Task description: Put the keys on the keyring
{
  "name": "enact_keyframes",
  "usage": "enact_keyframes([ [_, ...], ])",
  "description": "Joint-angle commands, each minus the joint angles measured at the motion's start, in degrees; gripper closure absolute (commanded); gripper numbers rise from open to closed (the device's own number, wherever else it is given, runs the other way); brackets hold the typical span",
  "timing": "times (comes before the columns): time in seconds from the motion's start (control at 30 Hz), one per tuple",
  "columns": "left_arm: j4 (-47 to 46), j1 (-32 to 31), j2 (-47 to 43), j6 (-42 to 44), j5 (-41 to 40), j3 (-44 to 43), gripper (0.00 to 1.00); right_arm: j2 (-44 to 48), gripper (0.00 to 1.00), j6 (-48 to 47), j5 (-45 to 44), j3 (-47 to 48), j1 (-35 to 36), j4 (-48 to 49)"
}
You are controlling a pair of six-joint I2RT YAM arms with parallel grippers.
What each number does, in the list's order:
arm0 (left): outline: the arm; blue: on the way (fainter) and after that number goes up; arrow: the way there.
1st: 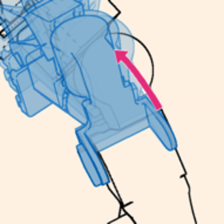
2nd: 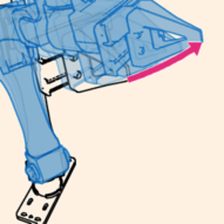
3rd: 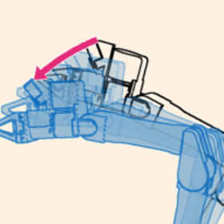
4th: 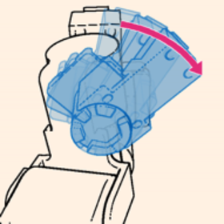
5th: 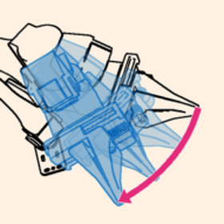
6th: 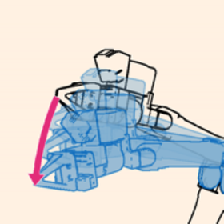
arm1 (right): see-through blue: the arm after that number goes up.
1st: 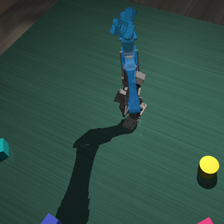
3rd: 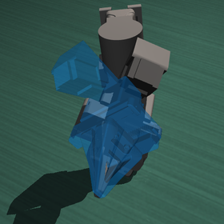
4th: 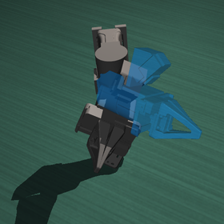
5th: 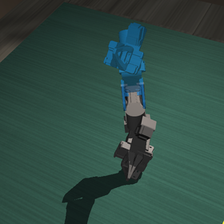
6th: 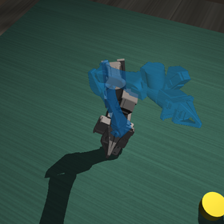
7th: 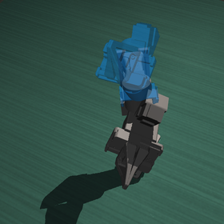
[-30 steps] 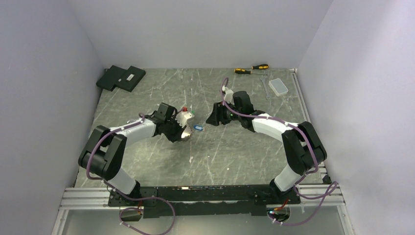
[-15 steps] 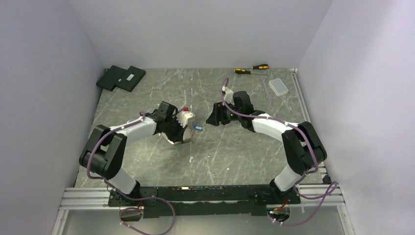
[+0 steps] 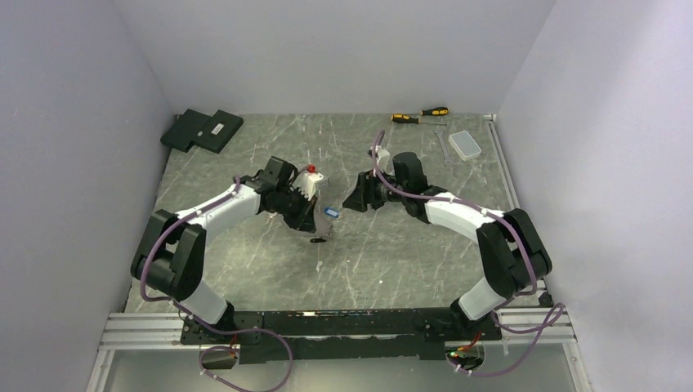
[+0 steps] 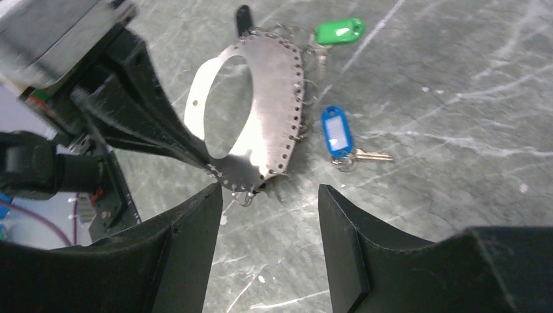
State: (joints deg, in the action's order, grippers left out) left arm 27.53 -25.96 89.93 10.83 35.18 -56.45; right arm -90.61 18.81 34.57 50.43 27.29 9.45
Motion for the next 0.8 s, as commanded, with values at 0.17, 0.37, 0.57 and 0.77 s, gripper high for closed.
enact_keyframes([
  [0.17,9.4,0.3,-2.0,-5.8,11.3,-8.7,1.0,6.9,0.4,-1.3,14.7,-4.0,-0.2,14.0],
  [0.37,14.2,0.3,-4.5,-7.5,14.8,-12.0,1.0,6.2,0.41,-3.3,24.0,-2.6,0.6,14.3],
  [0.57,15.7,0.4,-7.4,-8.6,16.4,-13.4,1.0,4.6,0.48,-6.2,28.3,-0.7,3.6,11.1],
  [0.77,14.6,0.4,-8.8,-10.3,18.6,-13.3,1.0,5.7,0.54,-10.9,28.7,0.5,7.2,6.3],
])
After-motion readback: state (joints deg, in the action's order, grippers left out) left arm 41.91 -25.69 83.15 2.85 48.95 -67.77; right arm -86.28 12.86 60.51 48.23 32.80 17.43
